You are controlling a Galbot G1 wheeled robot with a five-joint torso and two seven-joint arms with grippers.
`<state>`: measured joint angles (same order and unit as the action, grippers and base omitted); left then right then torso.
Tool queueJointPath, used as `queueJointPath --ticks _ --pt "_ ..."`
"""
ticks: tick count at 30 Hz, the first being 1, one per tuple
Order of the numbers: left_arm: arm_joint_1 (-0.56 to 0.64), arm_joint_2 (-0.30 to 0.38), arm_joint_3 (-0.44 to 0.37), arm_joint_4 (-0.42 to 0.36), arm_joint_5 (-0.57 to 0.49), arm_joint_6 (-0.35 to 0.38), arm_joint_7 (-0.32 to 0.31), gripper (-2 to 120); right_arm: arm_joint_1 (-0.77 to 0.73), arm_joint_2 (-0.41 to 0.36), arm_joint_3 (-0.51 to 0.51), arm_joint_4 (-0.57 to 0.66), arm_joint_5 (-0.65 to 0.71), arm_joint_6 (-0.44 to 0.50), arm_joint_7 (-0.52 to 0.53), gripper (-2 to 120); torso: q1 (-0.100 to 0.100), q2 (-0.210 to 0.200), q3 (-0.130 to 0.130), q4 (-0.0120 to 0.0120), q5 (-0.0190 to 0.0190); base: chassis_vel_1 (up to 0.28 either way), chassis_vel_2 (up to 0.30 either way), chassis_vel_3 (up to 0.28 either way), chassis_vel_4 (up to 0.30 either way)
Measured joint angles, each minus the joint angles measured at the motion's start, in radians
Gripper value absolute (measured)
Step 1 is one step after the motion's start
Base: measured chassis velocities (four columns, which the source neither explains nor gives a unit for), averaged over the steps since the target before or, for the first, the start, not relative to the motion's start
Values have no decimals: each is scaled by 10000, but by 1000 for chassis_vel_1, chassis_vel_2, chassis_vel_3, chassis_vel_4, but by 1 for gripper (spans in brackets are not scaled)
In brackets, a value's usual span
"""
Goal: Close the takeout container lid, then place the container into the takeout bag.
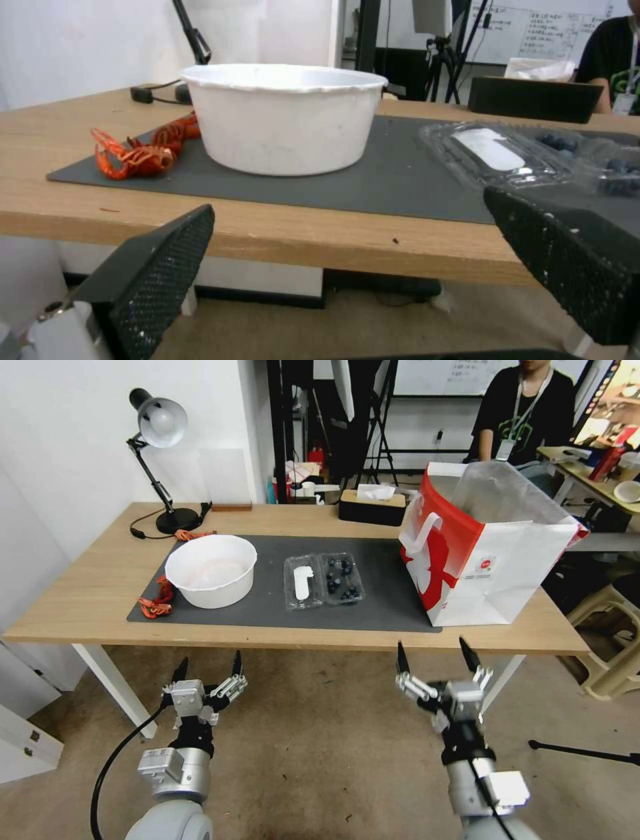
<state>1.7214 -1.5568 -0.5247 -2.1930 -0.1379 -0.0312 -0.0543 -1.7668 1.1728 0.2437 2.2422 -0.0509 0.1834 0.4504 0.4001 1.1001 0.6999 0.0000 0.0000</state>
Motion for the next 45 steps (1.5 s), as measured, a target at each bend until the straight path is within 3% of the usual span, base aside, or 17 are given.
queueJointPath --ticks 7,13,16,18,19,21,27,28,29,31,33,35,36,37,41,43,45 --pt "19 106 17 -1 -35 -92 -33 100 112 84 -69 -199 88 -5 18 100 1 -1 1 1 0 0 0 0 0" --pt "-292 758 447 61 -698 -514 -201 100 135 120 -96 -210 281 -90 7 100 1 -1 0 0 -1 0 0 0 0" --pt "-554 1347 754 105 -1568 -783 -249 100 224 124 -116 -233 344 -139 4 100 1 -2 0 1 -2 0 0 0 0" --pt "-893 1951 1240 76 -2898 -814 -339 100 248 135 -127 -264 372 -159 1 100 0 -2 0 2 -1 0 0 0 0" --pt "-893 1951 1240 76 -2898 -814 -339 100 248 135 -127 -264 372 -159 1 100 0 -2 0 2 -1 0 0 0 0" --pt "-1406 2495 1748 -11 -4399 -586 -522 100 197 181 -103 -265 380 -182 0 100 1 -1 0 -1 1 0 0 0 0" --pt "-2039 2909 2151 -68 -5972 -197 -759 100 152 238 -52 -265 380 -192 1 100 1 -1 0 -2 -2 0 0 0 0" --pt "-2248 3035 2278 -87 -6545 -40 -897 100 136 264 -29 -265 378 -200 3 100 1 -2 2 -1 1 0 0 0 0" --pt "-2707 3275 2543 -129 -7843 301 -1280 100 110 313 6 -271 375 -211 3 100 0 -2 1 0 -1 0 0 0 0" --pt "-2930 3360 2657 -130 -8387 429 -1465 100 95 332 13 -279 375 -214 3 100 1 -2 1 0 1 0 0 0 0" --pt "-3648 3512 3067 33 -9910 709 -2094 100 85 429 67 -345 375 -217 4 100 0 -2 1 0 0 0 0 0 0" --pt "-3805 3521 3153 75 -10241 763 -2252 100 85 455 79 -363 373 -218 5 100 0 -2 1 0 0 0 0 0 0" --pt "-4322 3514 3396 197 -11299 961 -2793 100 83 525 101 -414 366 -222 5 100 1 -2 1 0 1 0 0 0 0" --pt "-4322 3514 3396 197 -11299 961 -2793 100 83 525 101 -414 366 -222 5 100 1 -2 1 0 1 0 0 0 0" --pt "-5617 3220 3821 558 -13501 1221 -4188 100 64 649 167 -505 335 -229 10 100 0 -2 1 0 0 0 0 0 0" --pt "-5809 3165 3856 626 -13775 1237 -4392 100 61 661 174 -513 331 -229 11 100 0 -2 1 0 0 0 0 0 0" --pt "-6581 2915 3923 944 -14830 1248 -5110 100 50 708 242 -538 319 -229 13 100 0 -2 2 -2 2 0 0 0 0"
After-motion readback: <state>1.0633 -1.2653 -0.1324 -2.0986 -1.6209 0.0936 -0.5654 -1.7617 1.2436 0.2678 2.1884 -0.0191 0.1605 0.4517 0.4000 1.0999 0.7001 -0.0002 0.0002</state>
